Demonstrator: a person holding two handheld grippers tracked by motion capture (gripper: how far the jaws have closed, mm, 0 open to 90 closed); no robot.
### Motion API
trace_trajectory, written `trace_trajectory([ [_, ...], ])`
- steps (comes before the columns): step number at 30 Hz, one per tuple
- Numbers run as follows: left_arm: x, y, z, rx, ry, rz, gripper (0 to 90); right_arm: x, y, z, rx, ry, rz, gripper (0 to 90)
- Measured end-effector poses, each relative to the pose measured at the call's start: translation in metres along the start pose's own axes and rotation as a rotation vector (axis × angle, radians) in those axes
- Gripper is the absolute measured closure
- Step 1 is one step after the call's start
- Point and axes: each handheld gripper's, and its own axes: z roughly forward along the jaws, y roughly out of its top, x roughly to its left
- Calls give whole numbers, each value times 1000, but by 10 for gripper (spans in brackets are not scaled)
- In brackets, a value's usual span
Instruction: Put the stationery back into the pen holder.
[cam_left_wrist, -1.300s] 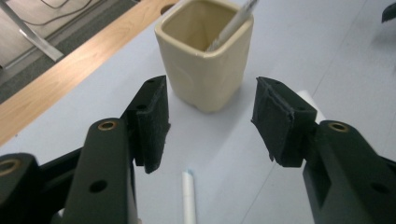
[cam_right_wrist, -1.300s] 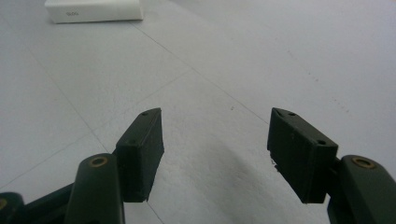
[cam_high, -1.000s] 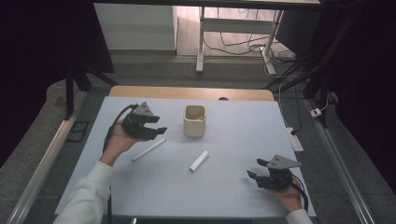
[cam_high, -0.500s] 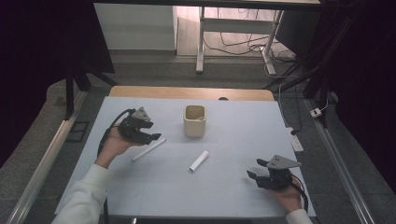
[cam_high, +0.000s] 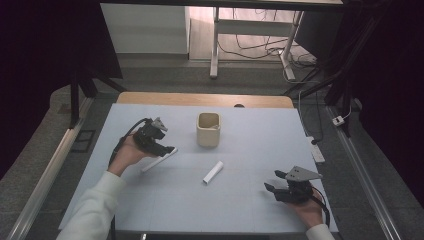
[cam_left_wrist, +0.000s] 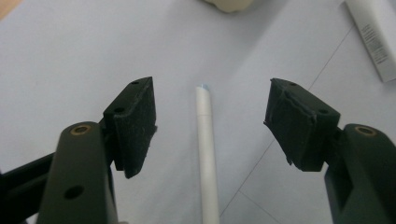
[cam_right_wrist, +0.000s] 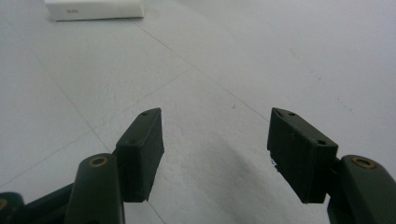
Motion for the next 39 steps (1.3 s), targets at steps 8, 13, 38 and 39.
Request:
trace_trajectory([
  [8, 5, 1, 16, 58, -11, -10, 333, 0, 0, 0, 1, 0, 0, 354],
  [13, 9, 0, 24, 85, -17, -22, 335, 0, 0, 0, 1, -1, 1, 354],
  [38, 13, 1, 52, 182, -58, -30, 383, 0, 0, 1, 7, -1, -3, 354],
  [39, 13, 1, 53, 186, -60, -29, 388, 0, 0, 1, 7, -1, -2, 354],
])
